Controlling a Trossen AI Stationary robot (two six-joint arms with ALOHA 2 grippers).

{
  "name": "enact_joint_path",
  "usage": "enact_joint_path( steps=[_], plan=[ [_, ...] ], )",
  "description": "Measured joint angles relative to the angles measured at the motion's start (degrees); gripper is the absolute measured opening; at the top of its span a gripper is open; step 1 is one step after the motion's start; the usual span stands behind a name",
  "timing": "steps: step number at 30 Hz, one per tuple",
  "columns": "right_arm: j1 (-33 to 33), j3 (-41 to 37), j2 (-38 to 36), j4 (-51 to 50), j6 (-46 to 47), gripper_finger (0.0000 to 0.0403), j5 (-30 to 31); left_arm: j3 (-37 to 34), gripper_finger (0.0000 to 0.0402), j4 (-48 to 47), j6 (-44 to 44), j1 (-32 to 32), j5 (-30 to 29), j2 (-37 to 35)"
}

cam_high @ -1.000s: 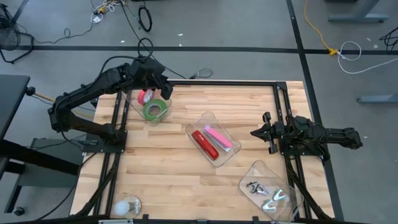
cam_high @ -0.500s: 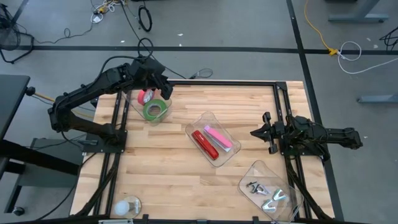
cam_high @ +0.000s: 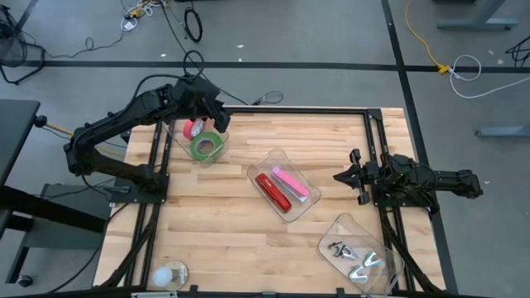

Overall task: Pick and place Stapler, Stapler remover, tape
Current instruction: Return to Home Position

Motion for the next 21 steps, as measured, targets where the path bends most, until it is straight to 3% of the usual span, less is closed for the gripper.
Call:
enact_joint_path(
  steps=[8, 16, 21],
  plan=[
    [0.0, 0.0, 0.0, 0.0, 0.0, 0.0023, 0.0, 0.0, 0.0232, 5.4, -1.2, -0.6, -0.2, -0.6],
    [0.0, 0.0, 0.0, 0.0, 0.0, 0.0023, 0.0, 0.0, 0.0232, 16.3, 2.2, -6.9, 0.0, -0.5],
    [0.0, 0.0, 0.0, 0.0, 0.0, 0.0023, 0.0, -0.1, 0.0232, 18.1, 4.9, -11.7, -0.2, -1.7]
  ],
)
